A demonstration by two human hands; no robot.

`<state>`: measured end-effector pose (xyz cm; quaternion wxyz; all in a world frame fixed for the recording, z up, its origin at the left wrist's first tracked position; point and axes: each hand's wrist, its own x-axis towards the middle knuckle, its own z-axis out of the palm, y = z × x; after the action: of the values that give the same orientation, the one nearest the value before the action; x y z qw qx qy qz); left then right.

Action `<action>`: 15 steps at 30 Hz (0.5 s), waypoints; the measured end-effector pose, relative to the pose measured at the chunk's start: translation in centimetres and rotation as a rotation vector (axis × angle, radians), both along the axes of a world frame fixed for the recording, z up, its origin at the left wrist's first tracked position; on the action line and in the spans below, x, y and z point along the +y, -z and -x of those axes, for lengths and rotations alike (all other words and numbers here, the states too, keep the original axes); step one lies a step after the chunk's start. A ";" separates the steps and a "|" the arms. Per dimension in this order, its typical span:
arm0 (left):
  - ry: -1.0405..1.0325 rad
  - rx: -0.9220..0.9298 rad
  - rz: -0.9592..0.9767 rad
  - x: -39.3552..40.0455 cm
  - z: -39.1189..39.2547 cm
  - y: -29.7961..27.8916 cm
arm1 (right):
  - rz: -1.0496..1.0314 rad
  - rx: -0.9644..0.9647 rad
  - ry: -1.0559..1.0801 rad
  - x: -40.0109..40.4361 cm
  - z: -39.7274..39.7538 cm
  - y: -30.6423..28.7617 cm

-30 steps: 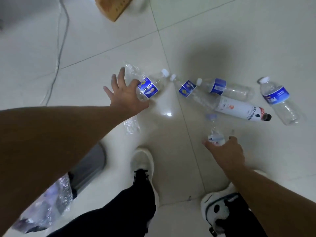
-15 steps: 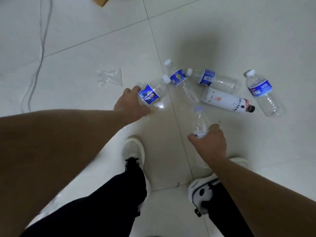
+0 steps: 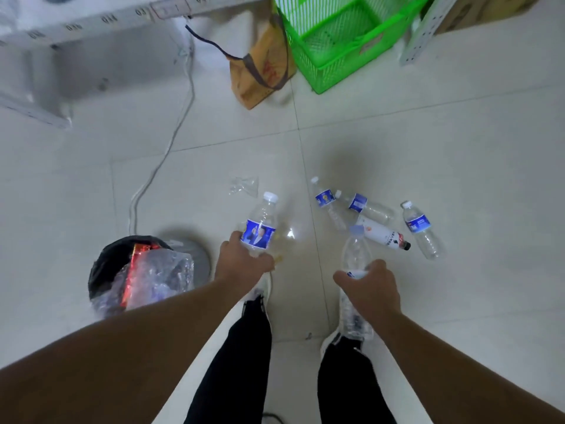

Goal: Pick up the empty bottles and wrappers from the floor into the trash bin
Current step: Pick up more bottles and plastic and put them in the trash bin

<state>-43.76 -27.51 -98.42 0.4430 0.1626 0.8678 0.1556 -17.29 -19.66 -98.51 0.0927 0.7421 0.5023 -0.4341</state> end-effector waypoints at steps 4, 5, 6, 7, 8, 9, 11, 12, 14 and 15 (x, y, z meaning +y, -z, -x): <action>0.098 0.051 0.002 -2.7 -1.3 -2.1 | -0.003 0.094 -0.070 0.4 1.9 -3.2; 0.092 0.063 -0.014 -3.2 -1.4 -2.4 | -0.001 0.119 -0.097 0.5 2.3 -3.8; 0.059 0.059 -0.034 -3.7 -1.5 -2.7 | 0.001 0.136 -0.130 0.5 2.7 -4.3; 0.020 0.053 -0.042 -4.2 -1.4 -3.0 | 0.005 0.146 -0.167 0.6 2.9 -4.7; -0.012 0.056 -0.046 -4.8 -1.3 -3.3 | 0.012 0.153 -0.202 0.6 3.1 -5.1; -0.031 0.071 -0.048 -5.5 -1.1 -3.6 | 0.018 0.153 -0.228 0.6 3.3 -5.5; -0.092 0.079 -0.064 -7.0 -0.7 -4.2 | 0.019 0.135 -0.273 0.5 3.5 -6.1; -0.133 0.069 -0.076 -7.8 -0.4 -4.5 | 0.016 0.124 -0.301 0.5 3.8 -6.5; -0.252 -0.002 -0.115 -9.6 -0.1 -4.8 | 0.007 0.111 -0.361 0.4 4.5 -7.2; -0.322 -0.043 -0.128 -10.7 0.1 -4.9 | 0.000 0.111 -0.383 0.2 4.9 -7.5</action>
<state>-43.85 -38.16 -93.50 0.4196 0.0458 0.8612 0.2831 -22.23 -19.45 -91.01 0.1460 0.6078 0.6386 -0.4489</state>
